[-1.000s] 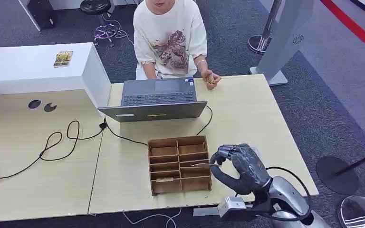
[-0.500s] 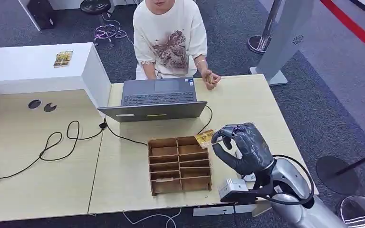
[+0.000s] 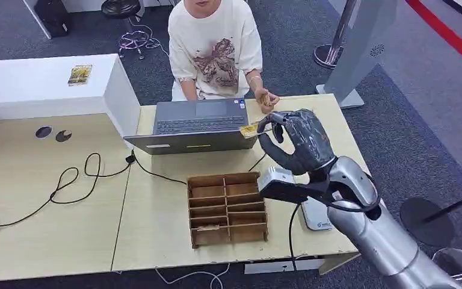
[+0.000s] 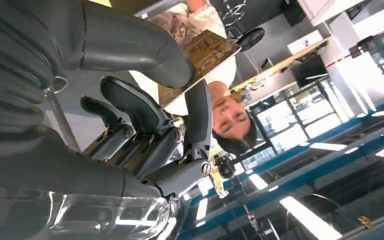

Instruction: Pass the card to the sensor for recognition and then transmit it.

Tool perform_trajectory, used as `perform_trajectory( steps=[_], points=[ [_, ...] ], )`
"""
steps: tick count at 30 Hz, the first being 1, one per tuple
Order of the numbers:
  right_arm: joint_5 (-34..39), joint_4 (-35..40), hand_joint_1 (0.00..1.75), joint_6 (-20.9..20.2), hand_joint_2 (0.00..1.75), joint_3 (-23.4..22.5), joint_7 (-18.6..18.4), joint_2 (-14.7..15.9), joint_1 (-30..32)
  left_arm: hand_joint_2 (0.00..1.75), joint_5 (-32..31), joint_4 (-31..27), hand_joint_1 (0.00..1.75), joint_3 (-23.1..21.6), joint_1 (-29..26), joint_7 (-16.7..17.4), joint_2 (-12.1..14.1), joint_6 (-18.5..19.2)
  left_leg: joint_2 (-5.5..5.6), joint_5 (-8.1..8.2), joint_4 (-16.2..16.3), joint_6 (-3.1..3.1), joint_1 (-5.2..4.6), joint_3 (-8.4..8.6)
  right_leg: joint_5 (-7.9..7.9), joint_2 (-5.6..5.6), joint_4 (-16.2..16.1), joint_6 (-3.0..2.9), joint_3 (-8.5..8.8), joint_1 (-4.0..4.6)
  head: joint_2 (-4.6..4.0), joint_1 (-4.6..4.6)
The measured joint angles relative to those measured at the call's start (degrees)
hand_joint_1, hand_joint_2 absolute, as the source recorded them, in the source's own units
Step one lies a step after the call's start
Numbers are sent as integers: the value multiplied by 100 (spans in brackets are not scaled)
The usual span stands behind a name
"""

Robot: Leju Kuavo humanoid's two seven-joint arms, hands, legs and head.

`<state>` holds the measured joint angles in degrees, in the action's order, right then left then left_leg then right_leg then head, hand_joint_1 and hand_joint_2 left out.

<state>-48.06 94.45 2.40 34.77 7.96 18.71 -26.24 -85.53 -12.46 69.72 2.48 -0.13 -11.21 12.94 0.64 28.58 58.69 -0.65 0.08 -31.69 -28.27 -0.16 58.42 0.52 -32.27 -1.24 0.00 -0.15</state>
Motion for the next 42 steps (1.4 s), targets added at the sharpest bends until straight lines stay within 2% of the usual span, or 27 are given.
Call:
perform_trajectory(
  steps=[10, 18, 34, 42],
  points=[
    [114, -1389, 175, -223, 175, 26, -254, -608, -1026, 175, -136, 0, 0, -11, 26, -2, 37, 109, 1, -3, 0, 2, 0, -1, 1, -1, 2, 0, 0, 1, 2, 0],
    [240, -2500, 175, -284, 175, -17, -230, -1060, -1551, 175, -216, 0, 0, -68, 40, 0, 68, 168, 2, -5, 0, 4, 0, -2, 1, -2, 2, 0, -1, 1, 0, 2],
    [503, -4246, 175, -402, 175, -236, -175, -1646, -2321, 175, -295, 0, 0, -125, 54, 2, 101, 256, 2, -6, 0, 4, 0, -1, 3, -3, 3, 1, -1, 1, 2, 2],
    [560, -4956, 175, -380, 175, -411, -127, -1762, -2560, 175, -297, 0, 0, -247, 60, 4, 114, 286, 2, -6, 1, 4, 0, -2, 4, -3, 2, 3, -1, 1, 2, 2]
  ],
)
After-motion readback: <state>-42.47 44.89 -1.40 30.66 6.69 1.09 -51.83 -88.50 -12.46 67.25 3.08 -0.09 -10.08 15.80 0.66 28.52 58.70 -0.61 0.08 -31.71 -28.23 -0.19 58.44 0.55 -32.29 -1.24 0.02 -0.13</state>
